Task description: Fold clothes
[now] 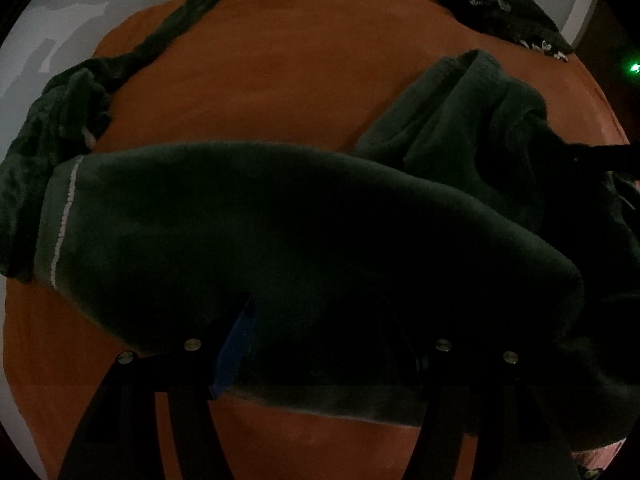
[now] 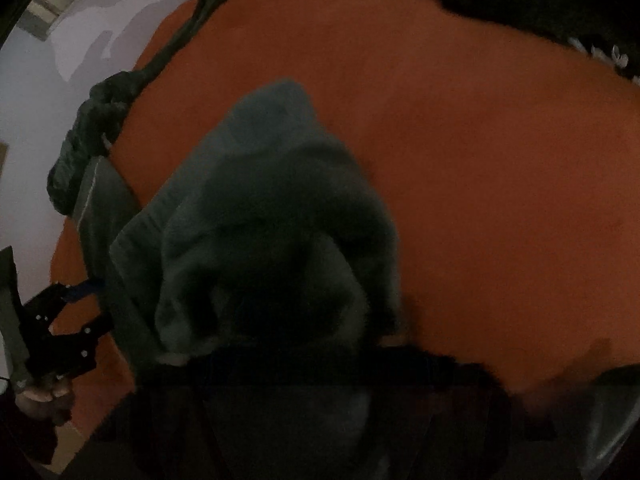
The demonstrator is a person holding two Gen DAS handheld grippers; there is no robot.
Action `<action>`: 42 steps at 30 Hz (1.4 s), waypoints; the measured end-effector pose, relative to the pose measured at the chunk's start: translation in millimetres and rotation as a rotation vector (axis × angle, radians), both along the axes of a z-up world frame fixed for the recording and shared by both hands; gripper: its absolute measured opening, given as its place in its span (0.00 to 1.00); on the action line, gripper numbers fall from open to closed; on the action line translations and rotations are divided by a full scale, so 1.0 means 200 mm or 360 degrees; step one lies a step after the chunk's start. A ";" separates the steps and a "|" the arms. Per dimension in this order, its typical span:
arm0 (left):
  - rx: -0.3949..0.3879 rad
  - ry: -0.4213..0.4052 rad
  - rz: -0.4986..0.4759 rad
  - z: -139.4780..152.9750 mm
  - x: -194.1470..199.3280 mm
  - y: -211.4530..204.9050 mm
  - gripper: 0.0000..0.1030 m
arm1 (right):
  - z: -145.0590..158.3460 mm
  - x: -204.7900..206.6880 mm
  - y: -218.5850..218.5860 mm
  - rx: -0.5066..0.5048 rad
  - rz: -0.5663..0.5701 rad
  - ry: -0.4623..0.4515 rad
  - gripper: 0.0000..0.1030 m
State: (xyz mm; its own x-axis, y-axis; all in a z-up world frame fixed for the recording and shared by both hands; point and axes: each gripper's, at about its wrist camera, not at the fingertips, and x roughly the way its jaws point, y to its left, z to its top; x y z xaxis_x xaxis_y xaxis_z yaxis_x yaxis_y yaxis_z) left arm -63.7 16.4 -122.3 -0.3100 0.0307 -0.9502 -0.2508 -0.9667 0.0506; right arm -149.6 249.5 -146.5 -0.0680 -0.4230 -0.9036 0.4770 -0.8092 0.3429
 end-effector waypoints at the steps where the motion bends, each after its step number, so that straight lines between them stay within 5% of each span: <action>1: 0.0021 0.0005 -0.0005 0.01 0.01 -0.02 0.64 | 0.03 0.02 0.01 -0.0012 -0.0006 0.0040 0.11; 7: 0.0112 0.0039 -0.0020 0.10 0.04 -0.06 0.64 | 0.37 0.22 0.13 -0.0192 -0.0072 0.0277 0.09; 12: 0.0184 0.0052 -0.0044 0.12 0.10 -0.09 0.64 | 0.62 0.56 0.22 -0.0346 0.0076 0.0320 0.09; 15: 0.0237 0.0054 -0.0065 0.13 0.12 -0.11 0.64 | 0.52 0.75 0.26 -0.0256 0.0131 0.0274 0.09; 21: 0.0305 0.0024 -0.0123 0.15 0.09 -0.12 0.64 | 0.10 0.89 0.29 -0.0115 0.0057 -0.0040 0.12; 28: 0.0375 0.0018 -0.0341 0.18 0.12 -0.02 0.64 | 0.05 0.95 0.25 -0.0091 0.0090 0.0032 0.12; 33: 0.0344 0.0244 -0.0627 0.14 0.14 0.11 0.71 | 0.05 0.95 0.28 -0.0107 0.0093 0.0029 0.12; 35: 0.0371 0.0215 -0.0675 0.10 0.14 0.12 0.70 | 0.05 0.95 0.28 -0.0106 0.0101 0.0035 0.12; 36: 0.0427 0.0189 -0.0691 0.09 0.13 0.11 0.64 | 0.05 0.95 0.28 -0.0107 0.0102 0.0035 0.12; 37: 0.0497 0.0161 -0.0703 0.09 0.13 0.10 0.46 | 0.05 0.95 0.29 -0.0107 0.0105 0.0035 0.12; 38: 0.0566 0.0132 -0.0715 0.09 0.13 0.08 0.11 | 0.05 0.95 0.30 -0.0109 0.0110 0.0037 0.12; 42: 0.0625 0.0166 -0.0659 0.15 0.16 -0.03 0.10 | 0.07 0.94 0.29 -0.0123 0.0129 0.0045 0.12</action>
